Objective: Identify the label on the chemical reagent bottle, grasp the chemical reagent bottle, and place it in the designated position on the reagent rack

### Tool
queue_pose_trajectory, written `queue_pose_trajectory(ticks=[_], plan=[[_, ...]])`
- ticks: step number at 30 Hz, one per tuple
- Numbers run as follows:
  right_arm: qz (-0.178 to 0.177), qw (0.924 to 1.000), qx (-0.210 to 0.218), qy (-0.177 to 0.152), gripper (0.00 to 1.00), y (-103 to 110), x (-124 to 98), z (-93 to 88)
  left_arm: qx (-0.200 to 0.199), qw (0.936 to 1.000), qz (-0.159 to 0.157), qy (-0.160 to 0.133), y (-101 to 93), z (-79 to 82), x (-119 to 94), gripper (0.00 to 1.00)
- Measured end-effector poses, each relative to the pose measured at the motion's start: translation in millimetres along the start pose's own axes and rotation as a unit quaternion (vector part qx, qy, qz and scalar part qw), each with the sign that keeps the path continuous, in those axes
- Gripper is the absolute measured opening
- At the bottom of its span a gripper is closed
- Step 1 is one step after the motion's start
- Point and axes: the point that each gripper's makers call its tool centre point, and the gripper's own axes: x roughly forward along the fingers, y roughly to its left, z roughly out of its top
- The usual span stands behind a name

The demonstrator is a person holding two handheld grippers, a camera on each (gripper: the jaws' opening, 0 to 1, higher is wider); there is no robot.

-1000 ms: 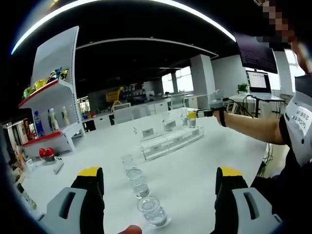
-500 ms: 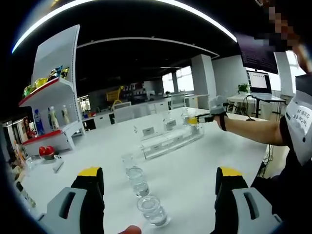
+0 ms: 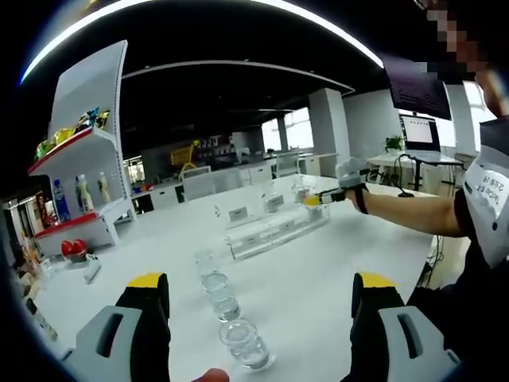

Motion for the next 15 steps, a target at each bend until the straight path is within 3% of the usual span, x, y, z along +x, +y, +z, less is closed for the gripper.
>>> queue_pose_trajectory(ticks=[4, 5, 15], plan=[[-0.003, 1.0000, -0.004, 0.005, 0.19, -0.5, 2.3, -3.0, -0.002, 1.0000, 0.001, 0.001, -0.1, -1.1, 0.0, 0.95], [-0.006, 0.9998, -0.004, 0.020, 0.19, -1.4, 3.0, -8.5, 0.000, 1.0000, 0.001, 0.001, -0.1, -1.4, -0.2, 0.95], [-0.011, 0.9996, -0.019, 0.016, 0.20, 1.1, -0.3, -7.4, -0.001, 0.9999, -0.003, -0.010, -0.9, 7.5, 0.9, 0.95]])
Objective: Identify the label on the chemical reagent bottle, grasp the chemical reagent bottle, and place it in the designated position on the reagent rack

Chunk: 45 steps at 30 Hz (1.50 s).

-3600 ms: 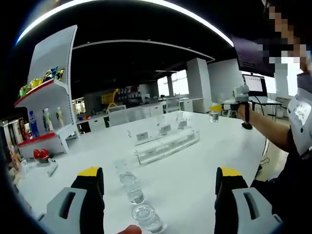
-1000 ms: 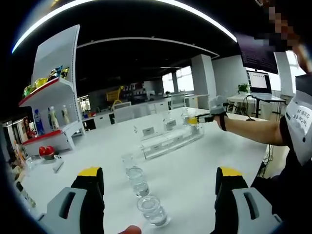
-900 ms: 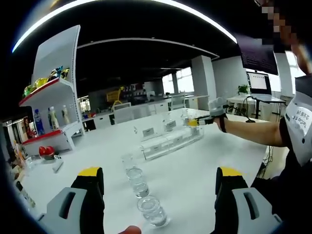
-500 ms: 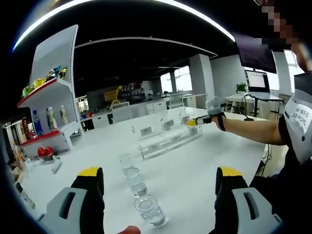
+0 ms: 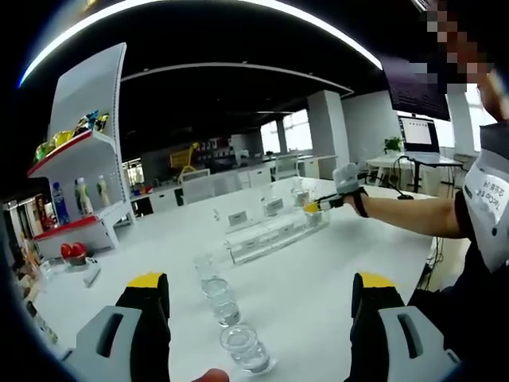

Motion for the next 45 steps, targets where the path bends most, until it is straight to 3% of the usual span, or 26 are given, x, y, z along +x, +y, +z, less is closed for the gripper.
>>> queue_pose_trajectory(ticks=[7, 11, 16, 20, 22, 24, 26, 28, 31, 35, 45], plan=[[-0.006, 0.9997, -0.024, -0.002, 0.22, 0.0, -0.7, -0.6, 0.005, 1.0000, -0.005, 0.004, -5.3, -7.5, 4.9, 0.95], [-0.004, 0.9998, -0.016, -0.006, 0.22, -0.2, 0.0, 0.0, 0.002, 1.0000, -0.005, 0.005, -4.8, -9.3, 4.2, 0.95], [-0.003, 0.9997, -0.022, -0.006, 0.33, 1.0, 0.4, 0.5, 0.006, 0.9999, -0.004, 0.007, -3.7, -10.9, 5.4, 0.95], [-0.006, 0.9989, -0.045, -0.015, 0.38, 4.3, -11.8, 1.7, 0.003, 1.0000, -0.006, 0.004, -4.5, -10.5, 5.7, 0.95], [-0.001, 0.9983, -0.046, -0.035, 0.43, 7.5, -20.9, 8.0, 0.004, 1.0000, -0.005, 0.005, -4.1, -11.7, 7.0, 0.95], [0.005, 0.9959, -0.047, -0.077, 0.48, 10.9, -32.6, 22.5, 0.005, 1.0000, -0.006, 0.005, -4.2, -12.3, 8.2, 0.95], [0.002, 0.9951, -0.042, -0.090, 0.52, 11.6, -47.4, 27.8, 0.005, 0.9999, -0.007, 0.004, -4.9, -12.4, 9.5, 0.95], [0.005, 0.9920, -0.031, -0.122, 0.62, 13.2, -64.0, 39.4, 0.005, 0.9999, -0.008, 0.005, -5.0, -12.5, 10.2, 0.95], [0.012, 0.9895, -0.011, -0.143, 0.79, 13.2, -87.5, 42.7, 0.004, 0.9999, -0.010, 0.005, -5.5, -12.1, 11.8, 0.95], [0.009, 0.9896, 0.008, -0.143, 0.97, 8.4, -111.5, 37.6, 0.007, 0.9999, -0.011, -0.001, -5.6, -9.4, 14.0, 0.95], [0.024, 0.9894, 0.064, -0.128, 0.97, 18.9, -192.3, 13.2, 0.003, 0.9999, -0.011, -0.005, -4.0, -5.3, 22.2, 0.95]])
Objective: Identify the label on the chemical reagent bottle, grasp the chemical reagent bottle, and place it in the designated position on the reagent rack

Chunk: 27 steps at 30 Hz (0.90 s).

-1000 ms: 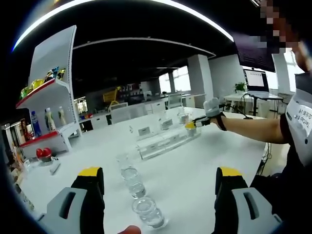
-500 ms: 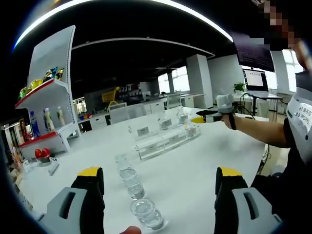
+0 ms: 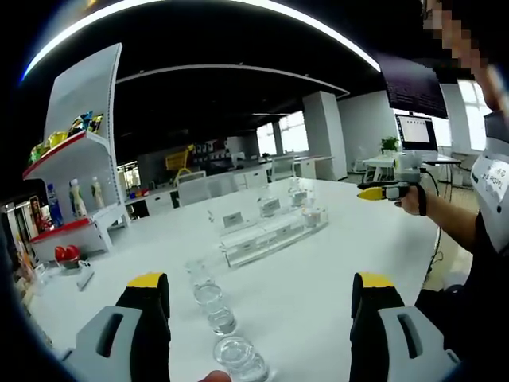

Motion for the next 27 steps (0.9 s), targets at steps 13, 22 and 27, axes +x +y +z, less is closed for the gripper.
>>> queue_pose_trajectory(ticks=[13, 22, 27], plan=[[0.012, 0.9978, 0.034, 0.056, 0.97, 11.8, -71.9, -9.3, -0.005, 1.0000, -0.005, -0.003, -1.9, 6.8, 6.4, 0.95], [0.024, 0.9979, 0.007, 0.060, 0.97, 29.7, -87.8, 7.2, 0.004, 1.0000, 0.000, 0.004, -3.8, 6.3, 4.8, 0.95], [0.023, 0.9982, -0.001, 0.055, 0.97, 28.9, -88.1, 16.8, 0.006, 0.9999, 0.012, 0.005, 2.6, 6.9, 2.2, 0.95]])
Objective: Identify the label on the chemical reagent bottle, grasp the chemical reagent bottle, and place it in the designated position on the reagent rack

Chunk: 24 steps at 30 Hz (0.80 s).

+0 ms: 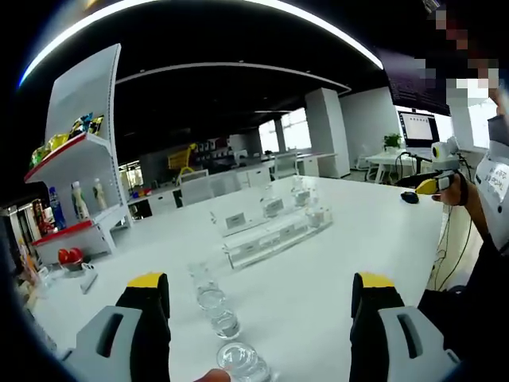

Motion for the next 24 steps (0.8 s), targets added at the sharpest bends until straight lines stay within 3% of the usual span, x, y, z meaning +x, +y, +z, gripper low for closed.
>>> queue_pose_trajectory(ticks=[10, 24], plan=[[-0.003, 0.9999, -0.012, -0.003, 0.97, 0.2, 5.9, 6.4, 0.000, 0.9997, 0.026, 0.004, 17.5, -2.1, -8.0, 0.95], [-0.009, 0.9999, -0.007, 0.004, 0.97, -2.0, 2.5, -2.0, 0.004, 0.9995, 0.031, -0.003, 21.7, 4.4, -10.6, 0.95]])
